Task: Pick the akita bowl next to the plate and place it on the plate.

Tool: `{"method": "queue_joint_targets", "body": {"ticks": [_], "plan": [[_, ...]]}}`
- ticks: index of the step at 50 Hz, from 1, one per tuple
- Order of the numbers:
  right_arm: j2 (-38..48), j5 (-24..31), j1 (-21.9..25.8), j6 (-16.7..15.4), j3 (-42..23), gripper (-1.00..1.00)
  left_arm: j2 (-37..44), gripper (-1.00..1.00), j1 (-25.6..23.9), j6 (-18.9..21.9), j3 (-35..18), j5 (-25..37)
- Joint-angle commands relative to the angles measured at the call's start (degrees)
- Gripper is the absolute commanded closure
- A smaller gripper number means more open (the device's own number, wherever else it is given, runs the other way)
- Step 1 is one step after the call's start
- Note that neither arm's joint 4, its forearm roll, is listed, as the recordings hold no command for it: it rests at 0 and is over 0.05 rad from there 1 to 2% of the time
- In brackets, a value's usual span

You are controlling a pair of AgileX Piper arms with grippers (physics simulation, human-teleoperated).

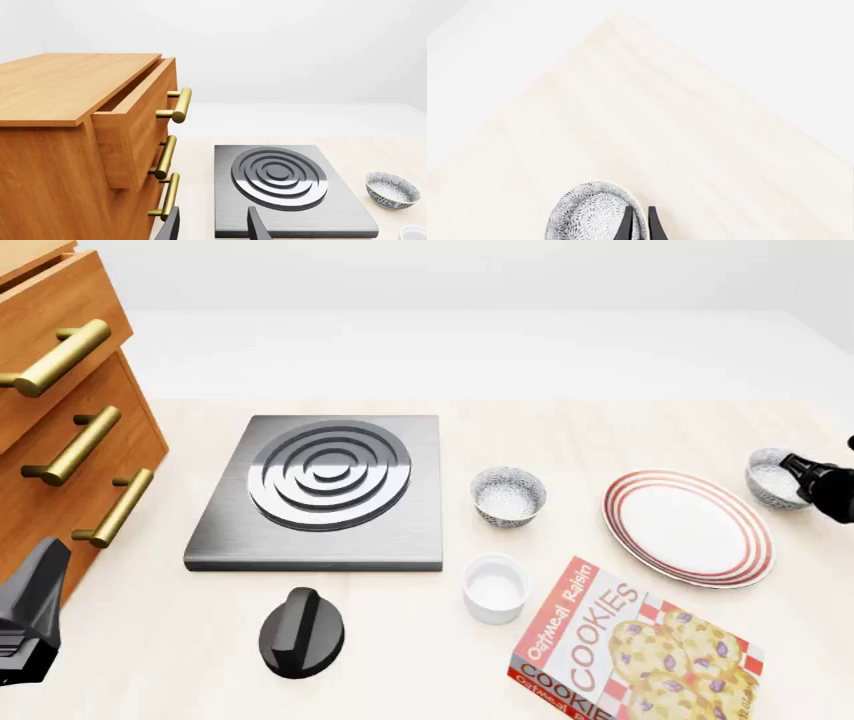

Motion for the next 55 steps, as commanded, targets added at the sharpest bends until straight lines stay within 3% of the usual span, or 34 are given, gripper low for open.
{"method": "queue_joint_targets", "body": {"ticks": [1, 55], "plan": [[-1.6, 0.5, 0.1, 0.7, 0.9, 1.00, 0.0, -1.00, 0.0, 0.0, 0.0, 0.0], [-16.7, 5.5, 3.4, 4.2, 6.8, 1.00, 0.0, -1.00, 0.0, 0.0, 0.0, 0.0]]}}
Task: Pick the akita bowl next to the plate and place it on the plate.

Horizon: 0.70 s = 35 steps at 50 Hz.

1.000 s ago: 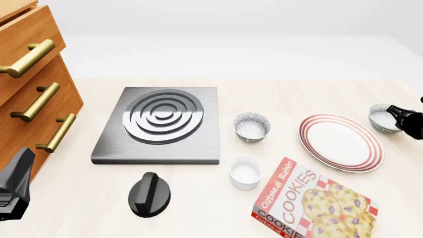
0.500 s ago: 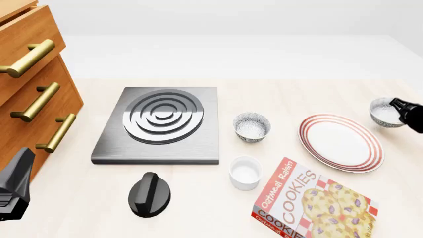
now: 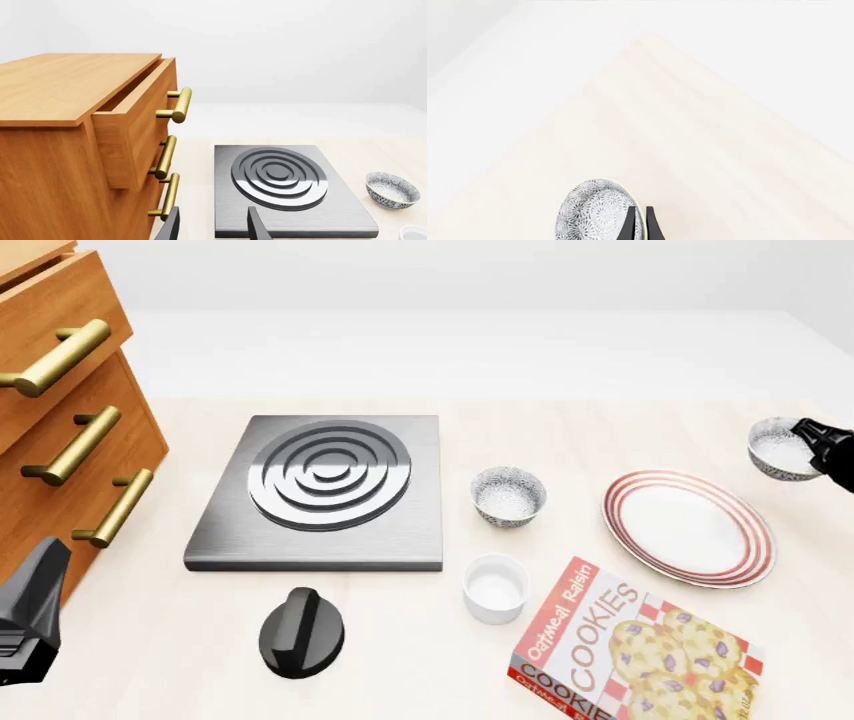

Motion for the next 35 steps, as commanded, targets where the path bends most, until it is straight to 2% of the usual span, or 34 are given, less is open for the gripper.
{"method": "queue_joint_targets", "body": {"ticks": [1, 35], "plan": [[-3.3, 0.7, 0.9, 1.1, 1.3, 1.00, 0.0, -1.00, 0.0, 0.0, 0.0, 0.0], [-9.2, 1.5, 4.0, 1.7, 5.3, 1.00, 0.0, -1.00, 0.0, 0.0, 0.0, 0.0]]}}
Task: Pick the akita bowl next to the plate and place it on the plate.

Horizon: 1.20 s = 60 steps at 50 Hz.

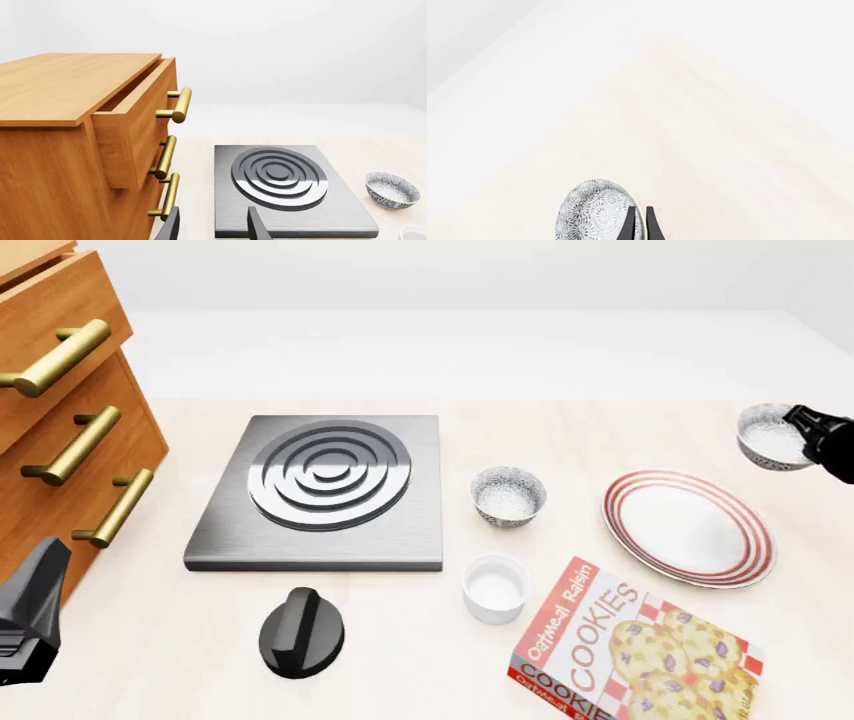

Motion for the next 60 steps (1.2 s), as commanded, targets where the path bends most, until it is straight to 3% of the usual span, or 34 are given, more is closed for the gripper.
{"method": "queue_joint_targets", "body": {"ticks": [1, 60], "plan": [[-1.8, 0.2, 0.9, 0.6, 0.9, 1.00, 0.0, -1.00, 0.0, 0.0, 0.0, 0.0], [-10.2, -3.6, 8.0, 0.3, 12.7, 1.00, 0.0, -1.00, 0.0, 0.0, 0.0, 0.0]]}}
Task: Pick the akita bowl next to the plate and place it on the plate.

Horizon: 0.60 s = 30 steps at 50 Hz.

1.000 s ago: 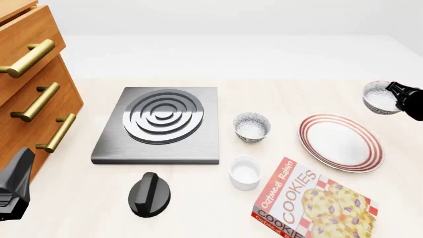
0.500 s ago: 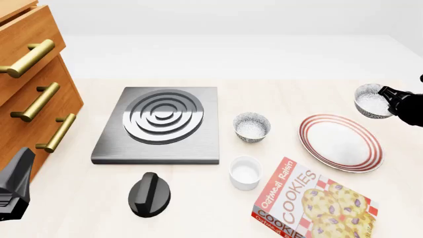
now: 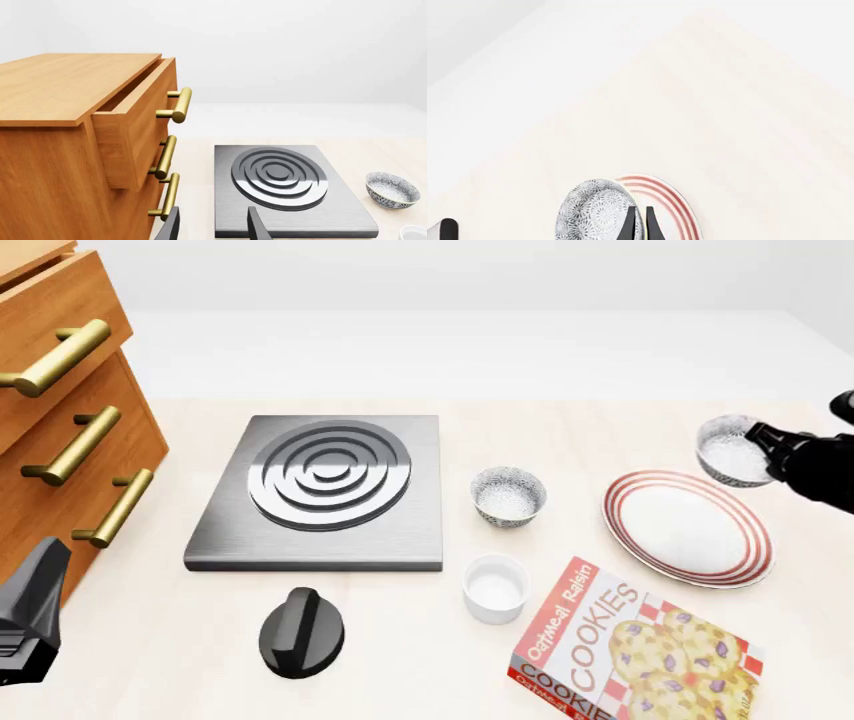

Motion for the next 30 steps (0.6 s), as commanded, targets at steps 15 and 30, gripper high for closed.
{"method": "queue_joint_targets", "body": {"ticks": [15, 30], "plan": [[-0.9, -2.1, 2.1, 0.1, 3.0, 1.00, 0.0, -1.00, 0.0, 0.0, 0.0, 0.0], [0.1, -3.7, 3.0, 0.2, 4.5, 1.00, 0.0, -1.00, 0.0, 0.0, 0.0, 0.0]]}}
